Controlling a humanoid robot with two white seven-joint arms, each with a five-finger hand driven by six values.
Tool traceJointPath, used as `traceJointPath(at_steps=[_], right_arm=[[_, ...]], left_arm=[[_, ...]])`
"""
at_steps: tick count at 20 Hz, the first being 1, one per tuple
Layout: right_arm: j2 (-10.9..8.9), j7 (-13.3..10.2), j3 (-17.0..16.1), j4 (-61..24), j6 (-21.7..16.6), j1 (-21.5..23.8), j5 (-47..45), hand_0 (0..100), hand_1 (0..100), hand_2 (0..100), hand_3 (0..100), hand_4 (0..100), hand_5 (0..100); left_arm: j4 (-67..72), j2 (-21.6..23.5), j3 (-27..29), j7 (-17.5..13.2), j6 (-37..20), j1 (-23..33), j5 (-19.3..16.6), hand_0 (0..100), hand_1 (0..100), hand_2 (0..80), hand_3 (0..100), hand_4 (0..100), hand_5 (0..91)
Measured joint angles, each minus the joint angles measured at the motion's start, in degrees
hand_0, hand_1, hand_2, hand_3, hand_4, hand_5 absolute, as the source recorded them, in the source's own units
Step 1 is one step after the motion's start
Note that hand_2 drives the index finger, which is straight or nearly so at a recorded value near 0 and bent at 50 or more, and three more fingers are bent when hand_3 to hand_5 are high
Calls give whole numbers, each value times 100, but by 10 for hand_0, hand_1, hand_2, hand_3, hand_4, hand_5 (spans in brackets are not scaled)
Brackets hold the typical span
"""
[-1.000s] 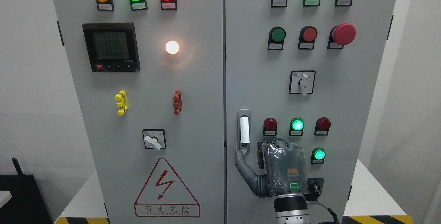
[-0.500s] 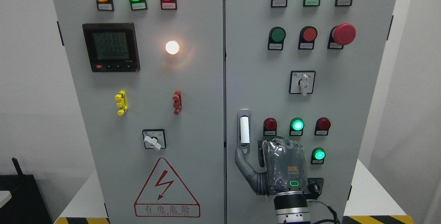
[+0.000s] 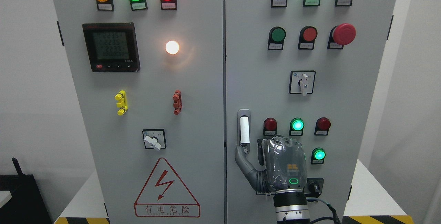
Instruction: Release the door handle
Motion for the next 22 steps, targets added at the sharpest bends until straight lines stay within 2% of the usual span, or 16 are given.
traceJointPath(at_steps=[22], right_arm=[[12, 10, -10, 87, 104, -104, -14, 355, 151, 1000, 1000, 879, 918]], left_arm=[[0, 0, 0, 0, 0, 0, 0, 120, 389, 0, 0, 0, 0]])
